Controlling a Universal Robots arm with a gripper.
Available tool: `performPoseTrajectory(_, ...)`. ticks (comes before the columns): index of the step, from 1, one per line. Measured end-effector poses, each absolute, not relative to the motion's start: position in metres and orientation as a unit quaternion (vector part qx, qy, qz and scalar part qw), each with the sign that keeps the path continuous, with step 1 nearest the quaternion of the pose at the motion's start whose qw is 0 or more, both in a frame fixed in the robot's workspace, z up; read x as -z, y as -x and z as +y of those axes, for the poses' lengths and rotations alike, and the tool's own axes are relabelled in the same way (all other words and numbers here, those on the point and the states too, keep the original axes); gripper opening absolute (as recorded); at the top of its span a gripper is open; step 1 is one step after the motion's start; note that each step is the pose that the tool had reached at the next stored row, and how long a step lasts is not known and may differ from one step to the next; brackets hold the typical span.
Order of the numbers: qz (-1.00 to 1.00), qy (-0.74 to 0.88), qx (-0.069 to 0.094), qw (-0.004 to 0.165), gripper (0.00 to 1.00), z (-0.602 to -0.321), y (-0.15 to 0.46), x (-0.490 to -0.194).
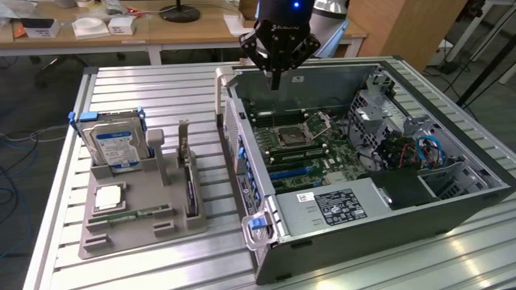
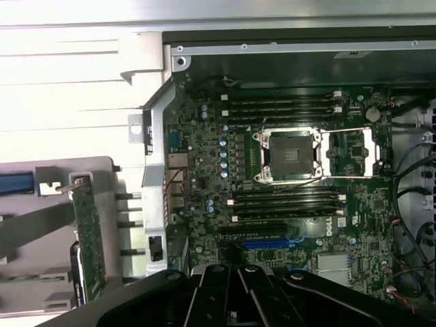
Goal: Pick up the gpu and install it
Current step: 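Reach for the gpu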
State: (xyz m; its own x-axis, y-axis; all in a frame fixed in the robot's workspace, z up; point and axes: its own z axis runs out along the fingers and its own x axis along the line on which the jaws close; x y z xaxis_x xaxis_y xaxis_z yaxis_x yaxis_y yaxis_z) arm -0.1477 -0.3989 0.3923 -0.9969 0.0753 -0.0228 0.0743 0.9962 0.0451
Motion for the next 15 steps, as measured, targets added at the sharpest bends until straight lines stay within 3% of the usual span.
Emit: performPoseTrajectory(15, 0.999, -0.037, -0.022, 0.012, 0.11, -0.399, 0.165, -0.392)
